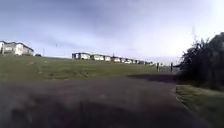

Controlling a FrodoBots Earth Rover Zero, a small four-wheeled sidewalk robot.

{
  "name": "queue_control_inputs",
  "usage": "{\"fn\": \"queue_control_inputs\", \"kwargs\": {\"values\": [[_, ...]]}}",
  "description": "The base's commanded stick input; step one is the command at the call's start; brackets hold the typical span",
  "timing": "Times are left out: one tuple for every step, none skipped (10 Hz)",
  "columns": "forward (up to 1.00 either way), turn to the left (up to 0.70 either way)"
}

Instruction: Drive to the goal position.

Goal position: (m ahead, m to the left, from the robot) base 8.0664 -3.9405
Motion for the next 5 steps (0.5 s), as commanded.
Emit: {"fn": "queue_control_inputs", "kwargs": {"values": [[1.0,0.0],[1.0,0.0],[1.0,0.0],[1.0,0.0],[1.0,0.0]]}}
